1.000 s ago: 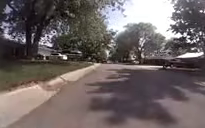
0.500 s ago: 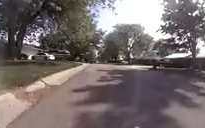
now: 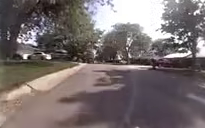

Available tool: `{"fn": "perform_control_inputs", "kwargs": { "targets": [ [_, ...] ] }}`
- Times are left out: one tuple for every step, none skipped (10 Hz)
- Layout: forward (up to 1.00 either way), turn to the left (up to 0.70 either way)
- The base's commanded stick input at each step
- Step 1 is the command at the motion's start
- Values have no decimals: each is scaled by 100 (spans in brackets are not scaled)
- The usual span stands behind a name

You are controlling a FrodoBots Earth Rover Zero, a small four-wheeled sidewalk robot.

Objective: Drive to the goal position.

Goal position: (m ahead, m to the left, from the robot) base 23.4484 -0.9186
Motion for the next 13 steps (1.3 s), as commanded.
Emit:
{"fn": "perform_control_inputs", "kwargs": {
  "targets": [
    [100,0],
    [100,0],
    [100,0],
    [100,0],
    [100,0],
    [100,-3],
    [100,-24],
    [100,-25],
    [100,0],
    [100,0],
    [100,0],
    [100,0],
    [100,0]
  ]
}}
